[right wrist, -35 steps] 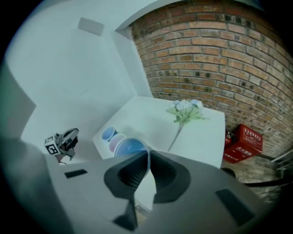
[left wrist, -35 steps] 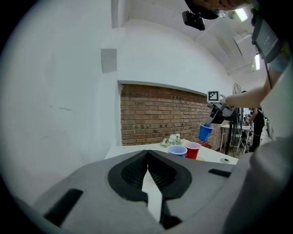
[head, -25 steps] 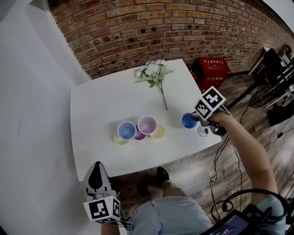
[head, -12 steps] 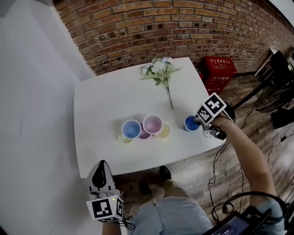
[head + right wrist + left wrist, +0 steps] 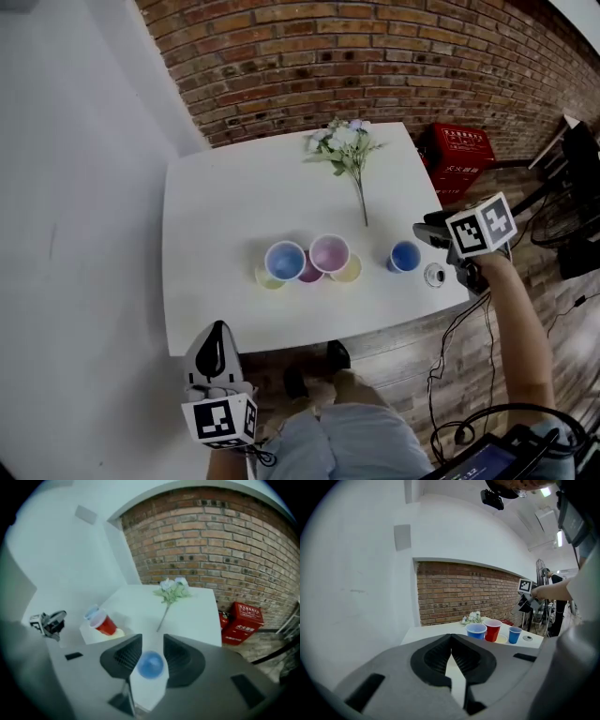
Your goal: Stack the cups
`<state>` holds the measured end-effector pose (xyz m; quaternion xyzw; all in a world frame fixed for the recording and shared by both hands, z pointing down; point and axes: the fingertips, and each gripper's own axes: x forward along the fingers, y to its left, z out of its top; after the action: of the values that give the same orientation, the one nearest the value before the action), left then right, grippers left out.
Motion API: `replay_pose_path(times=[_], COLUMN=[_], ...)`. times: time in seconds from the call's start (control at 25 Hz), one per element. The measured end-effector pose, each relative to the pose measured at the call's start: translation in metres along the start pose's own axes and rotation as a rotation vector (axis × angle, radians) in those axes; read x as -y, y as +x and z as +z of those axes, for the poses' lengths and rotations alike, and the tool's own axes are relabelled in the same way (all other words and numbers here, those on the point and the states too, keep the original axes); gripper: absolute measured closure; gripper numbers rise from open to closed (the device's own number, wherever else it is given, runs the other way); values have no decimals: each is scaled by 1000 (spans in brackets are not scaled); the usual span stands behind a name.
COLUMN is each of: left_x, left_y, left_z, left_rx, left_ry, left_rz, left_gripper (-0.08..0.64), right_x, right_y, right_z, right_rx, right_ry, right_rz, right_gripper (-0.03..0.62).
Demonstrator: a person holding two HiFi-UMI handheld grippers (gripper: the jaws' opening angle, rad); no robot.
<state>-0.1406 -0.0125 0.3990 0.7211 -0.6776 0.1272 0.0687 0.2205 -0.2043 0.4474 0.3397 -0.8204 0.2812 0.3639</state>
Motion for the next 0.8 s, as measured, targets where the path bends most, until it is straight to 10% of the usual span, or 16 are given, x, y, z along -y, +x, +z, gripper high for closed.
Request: replay_pose_path(times=[0.12,0.32,0.8], left_x=[-5,-12,-26], left_y=[-4,-8,-14], left_z=[-3,-8,-18], left_rx=[-1,-2,-10], left_ry=[-7,-23,-54], left_rz=[4,9,17], left_gripper=[551,551,551], right_x=[-63,-108,-129], right_y=[-23,18,87], right_z=[9,-29,-80], right_rx=[146,64,-48], right_ry=[-79,-413,-407], right_rz=[124,85,114], right_gripper=[514,437,385])
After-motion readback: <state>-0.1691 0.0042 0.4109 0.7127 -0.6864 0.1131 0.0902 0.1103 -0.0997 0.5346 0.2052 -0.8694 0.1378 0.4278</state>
